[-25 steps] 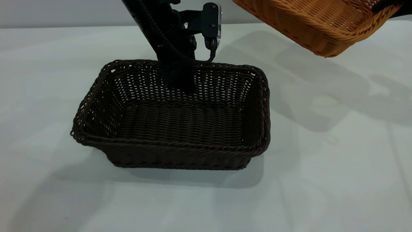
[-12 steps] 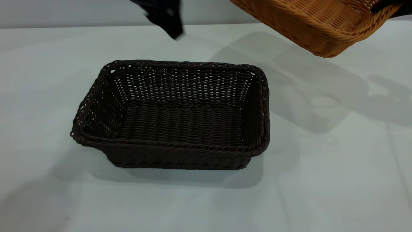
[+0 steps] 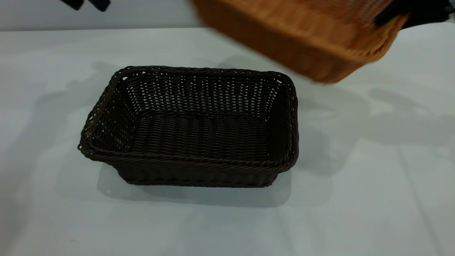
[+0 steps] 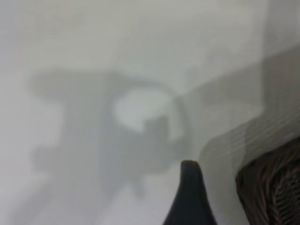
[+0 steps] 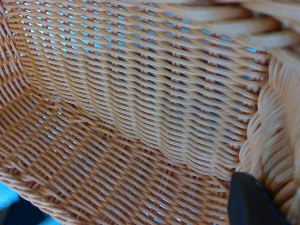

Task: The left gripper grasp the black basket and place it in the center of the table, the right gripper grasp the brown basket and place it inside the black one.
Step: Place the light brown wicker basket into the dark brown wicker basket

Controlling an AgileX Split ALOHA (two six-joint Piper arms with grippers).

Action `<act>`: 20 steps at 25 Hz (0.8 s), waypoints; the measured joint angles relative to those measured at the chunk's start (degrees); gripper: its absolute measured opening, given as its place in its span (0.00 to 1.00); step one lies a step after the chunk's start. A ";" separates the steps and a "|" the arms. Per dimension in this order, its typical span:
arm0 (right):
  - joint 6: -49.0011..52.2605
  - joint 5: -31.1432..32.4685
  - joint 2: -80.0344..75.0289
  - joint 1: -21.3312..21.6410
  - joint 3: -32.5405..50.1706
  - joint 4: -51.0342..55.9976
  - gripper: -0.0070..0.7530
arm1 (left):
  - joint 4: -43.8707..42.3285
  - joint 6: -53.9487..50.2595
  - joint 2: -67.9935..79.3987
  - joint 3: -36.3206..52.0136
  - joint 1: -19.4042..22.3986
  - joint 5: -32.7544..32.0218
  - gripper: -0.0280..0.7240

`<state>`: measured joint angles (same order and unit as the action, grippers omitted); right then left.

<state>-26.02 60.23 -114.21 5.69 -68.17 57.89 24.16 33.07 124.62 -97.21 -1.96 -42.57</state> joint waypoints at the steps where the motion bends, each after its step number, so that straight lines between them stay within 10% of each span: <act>1: 0.30 0.70 0.04 -1.57 0.00 -0.59 0.09 | 0.83 0.00 0.00 0.00 0.54 0.05 0.71; 11: 6.51 -1.86 -0.20 -15.30 0.00 -7.28 0.09 | 2.26 0.17 0.00 0.00 1.26 0.06 0.71; 20: 7.24 -4.09 -5.77 -17.85 -4.24 -8.19 0.09 | 2.26 0.22 0.00 0.00 1.31 0.95 0.71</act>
<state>-18.78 56.13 -119.98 -12.16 -72.41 49.70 26.42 33.29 124.62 -97.21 -0.65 -41.62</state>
